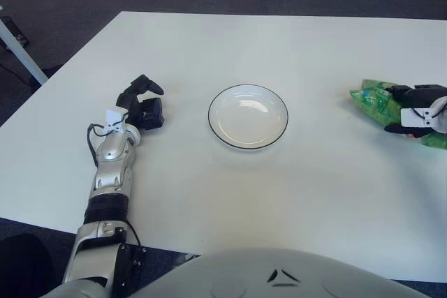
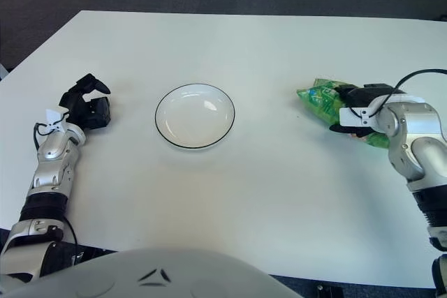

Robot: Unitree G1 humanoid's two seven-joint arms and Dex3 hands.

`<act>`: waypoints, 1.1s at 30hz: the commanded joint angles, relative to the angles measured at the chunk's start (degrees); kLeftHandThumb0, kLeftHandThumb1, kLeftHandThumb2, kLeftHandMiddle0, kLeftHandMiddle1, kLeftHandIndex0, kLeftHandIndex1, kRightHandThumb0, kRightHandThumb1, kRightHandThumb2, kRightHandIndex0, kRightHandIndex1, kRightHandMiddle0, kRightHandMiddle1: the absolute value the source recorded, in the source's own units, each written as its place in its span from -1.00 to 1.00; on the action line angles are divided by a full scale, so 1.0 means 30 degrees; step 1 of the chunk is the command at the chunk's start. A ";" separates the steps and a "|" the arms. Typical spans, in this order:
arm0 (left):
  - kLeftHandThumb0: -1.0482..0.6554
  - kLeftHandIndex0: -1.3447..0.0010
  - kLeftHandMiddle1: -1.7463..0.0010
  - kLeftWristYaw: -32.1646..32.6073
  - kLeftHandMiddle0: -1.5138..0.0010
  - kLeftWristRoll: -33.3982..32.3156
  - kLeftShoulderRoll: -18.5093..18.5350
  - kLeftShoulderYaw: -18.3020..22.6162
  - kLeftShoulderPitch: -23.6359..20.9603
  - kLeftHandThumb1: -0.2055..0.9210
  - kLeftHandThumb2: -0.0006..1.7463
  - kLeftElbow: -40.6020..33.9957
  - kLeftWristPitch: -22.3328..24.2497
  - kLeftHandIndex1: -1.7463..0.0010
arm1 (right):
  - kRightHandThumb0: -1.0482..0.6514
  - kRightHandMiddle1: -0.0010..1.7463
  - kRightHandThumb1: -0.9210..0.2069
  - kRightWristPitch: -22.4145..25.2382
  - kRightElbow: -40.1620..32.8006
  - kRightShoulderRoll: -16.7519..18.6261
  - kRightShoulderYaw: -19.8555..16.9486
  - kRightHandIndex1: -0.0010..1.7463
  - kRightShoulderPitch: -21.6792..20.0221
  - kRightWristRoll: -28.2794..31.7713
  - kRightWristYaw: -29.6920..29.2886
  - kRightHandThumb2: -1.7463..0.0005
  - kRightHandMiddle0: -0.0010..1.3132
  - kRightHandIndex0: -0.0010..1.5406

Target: Put the snack into the plate.

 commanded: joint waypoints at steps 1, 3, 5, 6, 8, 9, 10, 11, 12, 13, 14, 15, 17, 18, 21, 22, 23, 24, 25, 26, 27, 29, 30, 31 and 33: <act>-0.32 0.13 -1.00 0.0193 -0.72 -0.0059 -0.1148 -0.0135 0.1718 -0.01 0.46 0.1243 -0.0128 -1.00 | -0.49 0.46 -0.45 0.0083 0.1988 0.1706 0.1006 0.41 0.0527 -0.0377 -0.1852 0.19 -0.91 -0.99; -0.32 0.13 -1.00 0.0188 -0.72 -0.0061 -0.1163 -0.0144 0.1728 -0.01 0.46 0.1205 -0.0136 -1.00 | -0.36 0.68 -0.44 0.0571 0.2441 0.2392 0.0947 0.66 0.0429 -0.0535 -0.3263 0.09 -0.62 -1.00; -0.32 0.13 -1.00 0.0200 -0.72 -0.0053 -0.1186 -0.0160 0.1757 -0.01 0.46 0.1148 -0.0128 -1.00 | -0.21 0.82 -0.37 0.0918 0.2551 0.3067 0.0720 0.82 0.0507 -0.0663 -0.5019 -0.05 -0.47 -0.93; -0.32 0.13 -1.00 0.0219 -0.72 -0.0044 -0.1195 -0.0166 0.1766 -0.01 0.46 0.1124 -0.0109 -1.00 | -0.05 0.87 -0.32 0.1175 0.2377 0.3611 0.0523 0.89 0.0588 -0.0660 -0.6054 -0.14 -0.39 -0.83; -0.32 0.13 -1.00 0.0240 -0.72 -0.0035 -0.1201 -0.0170 0.1772 -0.01 0.45 0.1103 -0.0085 -1.00 | 0.09 0.93 -0.05 0.1453 0.2194 0.4174 0.0363 0.82 0.0663 -0.0628 -0.7140 -0.34 -0.22 -0.52; -0.32 0.13 -1.00 0.0251 -0.72 -0.0023 -0.1193 -0.0176 0.1775 0.00 0.45 0.1087 -0.0057 -1.00 | 0.14 0.96 0.06 0.1528 0.2028 0.4681 0.0100 0.79 0.0705 -0.0403 -0.8021 -0.42 -0.16 -0.40; -0.32 0.14 -1.00 0.0264 -0.72 -0.0009 -0.1198 -0.0188 0.1793 0.00 0.45 0.1059 -0.0042 -1.00 | 0.18 0.97 0.20 0.1547 0.1943 0.4979 -0.0072 0.73 0.0741 -0.0227 -0.8605 -0.51 -0.09 -0.24; -0.32 0.14 -1.00 0.0280 -0.72 0.0010 -0.1193 -0.0200 0.1804 0.00 0.45 0.1034 -0.0010 -1.00 | 0.19 0.98 0.26 0.1485 0.1884 0.5358 -0.0318 0.70 0.0751 0.0039 -0.9328 -0.54 -0.06 -0.18; -0.32 0.14 -1.00 0.0296 -0.72 0.0030 -0.1181 -0.0210 0.1806 0.00 0.45 0.1019 0.0037 -1.00 | 0.21 0.99 0.35 0.1456 0.1724 0.5761 -0.0552 0.65 0.0744 0.0295 -0.9959 -0.60 -0.01 -0.07; -0.32 0.14 -1.00 0.0305 -0.73 0.0041 -0.1172 -0.0215 0.1806 0.00 0.45 0.1010 0.0068 -1.00 | 0.22 0.99 0.42 0.1426 0.1641 0.5988 -0.0679 0.60 0.0734 0.0432 -1.0311 -0.63 0.03 0.00; -0.32 0.14 -1.00 0.0316 -0.73 0.0056 -0.1156 -0.0223 0.1805 0.00 0.45 0.0996 0.0124 -1.00 | 0.22 0.99 0.44 0.1205 0.1649 0.6298 -0.0926 0.58 0.0717 0.0732 -1.0897 -0.64 0.05 0.03; -0.32 0.13 -1.00 0.0333 -0.73 0.0073 -0.1161 -0.0239 0.1816 0.00 0.45 0.0971 0.0157 -1.00 | 0.23 1.00 0.49 0.1025 0.1690 0.6473 -0.1094 0.54 0.0718 0.0926 -1.1279 -0.67 0.08 0.08; -0.32 0.13 -1.00 0.0364 -0.73 0.0089 -0.1179 -0.0261 0.1828 0.00 0.45 0.0920 0.0214 -1.00 | 0.23 1.00 0.53 0.0565 0.1637 0.6691 -0.1268 0.52 0.0676 0.1125 -1.2101 -0.69 0.09 0.13; -0.32 0.13 -1.00 0.0375 -0.73 0.0090 -0.1188 -0.0267 0.1834 0.00 0.45 0.0898 0.0230 -1.00 | 0.23 1.00 0.55 0.0405 0.1591 0.6737 -0.1297 0.53 0.0661 0.1178 -1.2342 -0.71 0.08 0.15; -0.32 0.13 -1.00 0.0421 -0.73 0.0113 -0.1223 -0.0300 0.1858 -0.01 0.46 0.0836 0.0282 -1.00 | 0.24 1.00 0.57 -0.0061 0.1690 0.6935 -0.1492 0.57 0.0629 0.1549 -1.2846 -0.74 0.05 0.18; -0.32 0.13 -1.00 0.0431 -0.73 0.0115 -0.1224 -0.0306 0.1861 -0.01 0.46 0.0820 0.0314 -1.00 | 0.24 1.00 0.58 -0.0250 0.1756 0.7059 -0.1591 0.62 0.0606 0.1764 -1.3029 -0.76 0.02 0.18; -0.32 0.13 -1.00 0.0447 -0.73 0.0125 -0.1235 -0.0318 0.1869 -0.01 0.46 0.0803 0.0334 -1.00 | 0.24 1.00 0.58 -0.0402 0.1823 0.7125 -0.1658 0.63 0.0593 0.1929 -1.3168 -0.76 0.01 0.17; -0.32 0.13 -1.00 0.0460 -0.73 0.0132 -0.1237 -0.0322 0.1879 -0.01 0.46 0.0780 0.0366 -1.00 | 0.24 1.00 0.59 -0.0601 0.1691 0.7286 -0.1701 0.66 0.0526 0.2120 -1.3353 -0.77 0.00 0.17; -0.32 0.13 -1.00 0.0469 -0.73 0.0137 -0.1238 -0.0325 0.1887 -0.01 0.46 0.0762 0.0386 -1.00 | 0.24 1.00 0.56 -0.0725 0.1589 0.7374 -0.1711 0.71 0.0482 0.2217 -1.3463 -0.77 -0.04 0.14; -0.32 0.13 -1.00 0.0481 -0.73 0.0139 -0.1237 -0.0324 0.1894 -0.01 0.46 0.0741 0.0415 -1.00 | 0.23 1.00 0.55 -0.0960 0.1590 0.7409 -0.1758 0.73 0.0480 0.2363 -1.3616 -0.77 -0.05 0.13; -0.32 0.13 -1.00 0.0489 -0.73 0.0139 -0.1235 -0.0322 0.1899 -0.01 0.46 0.0723 0.0441 -1.00 | 0.23 1.00 0.51 -0.1127 0.1613 0.7417 -0.1790 0.78 0.0486 0.2466 -1.3724 -0.76 -0.09 0.09; -0.32 0.13 -1.00 0.0555 -0.73 0.0163 -0.1246 -0.0332 0.1900 -0.01 0.46 0.0684 0.0489 -1.00 | 0.23 1.00 0.46 -0.1535 0.1785 0.7397 -0.1847 0.84 0.0475 0.2630 -1.4011 -0.75 -0.13 0.04; -0.32 0.13 -1.00 0.0595 -0.73 0.0189 -0.1252 -0.0348 0.1895 -0.01 0.46 0.0669 0.0516 -1.00 | 0.23 1.00 0.42 -0.1761 0.1847 0.7395 -0.1867 0.88 0.0452 0.2686 -1.4164 -0.73 -0.16 0.00; -0.32 0.13 -1.00 0.0623 -0.73 0.0206 -0.1255 -0.0362 0.1892 -0.01 0.46 0.0657 0.0535 -1.00 | 0.23 1.00 0.37 -0.1929 0.1898 0.7389 -0.1879 0.92 0.0436 0.2730 -1.4275 -0.71 -0.19 -0.04; -0.32 0.13 -1.00 0.0652 -0.73 0.0244 -0.1236 -0.0395 0.1896 -0.01 0.46 0.0644 0.0546 -1.00 | 0.23 1.00 0.39 -0.2436 0.1974 0.7393 -0.1937 0.96 0.0397 0.2855 -1.4695 -0.74 -0.18 -0.05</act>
